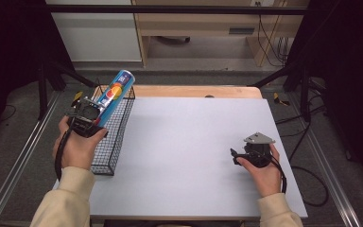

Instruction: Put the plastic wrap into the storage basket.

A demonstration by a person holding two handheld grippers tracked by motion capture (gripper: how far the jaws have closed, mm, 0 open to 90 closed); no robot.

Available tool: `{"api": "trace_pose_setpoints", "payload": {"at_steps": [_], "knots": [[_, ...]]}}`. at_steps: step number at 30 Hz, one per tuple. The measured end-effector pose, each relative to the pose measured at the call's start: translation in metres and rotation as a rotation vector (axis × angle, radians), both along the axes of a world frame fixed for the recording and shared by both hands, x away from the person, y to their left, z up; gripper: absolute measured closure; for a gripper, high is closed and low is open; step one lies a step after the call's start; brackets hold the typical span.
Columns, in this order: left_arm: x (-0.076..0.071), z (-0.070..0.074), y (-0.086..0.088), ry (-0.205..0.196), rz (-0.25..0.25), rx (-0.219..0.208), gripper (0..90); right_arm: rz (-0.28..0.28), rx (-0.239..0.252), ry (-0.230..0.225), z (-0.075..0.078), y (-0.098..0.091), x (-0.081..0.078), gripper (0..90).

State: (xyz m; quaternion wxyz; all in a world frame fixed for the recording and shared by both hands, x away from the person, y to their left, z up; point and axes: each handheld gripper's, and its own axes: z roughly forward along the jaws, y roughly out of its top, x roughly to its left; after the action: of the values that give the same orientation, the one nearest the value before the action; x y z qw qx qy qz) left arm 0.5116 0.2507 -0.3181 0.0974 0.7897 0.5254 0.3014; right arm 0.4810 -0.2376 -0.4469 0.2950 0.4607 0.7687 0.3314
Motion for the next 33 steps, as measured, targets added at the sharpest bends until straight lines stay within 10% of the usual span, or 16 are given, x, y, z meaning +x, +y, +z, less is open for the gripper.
{"api": "trace_pose_setpoints", "payload": {"at_steps": [33], "knots": [[-0.004, -0.042, 0.011, 0.131, 0.088, 0.054, 31.3, 0.007, -0.002, 0.003, 0.000, 0.000, 0.001, 16.2]]}}
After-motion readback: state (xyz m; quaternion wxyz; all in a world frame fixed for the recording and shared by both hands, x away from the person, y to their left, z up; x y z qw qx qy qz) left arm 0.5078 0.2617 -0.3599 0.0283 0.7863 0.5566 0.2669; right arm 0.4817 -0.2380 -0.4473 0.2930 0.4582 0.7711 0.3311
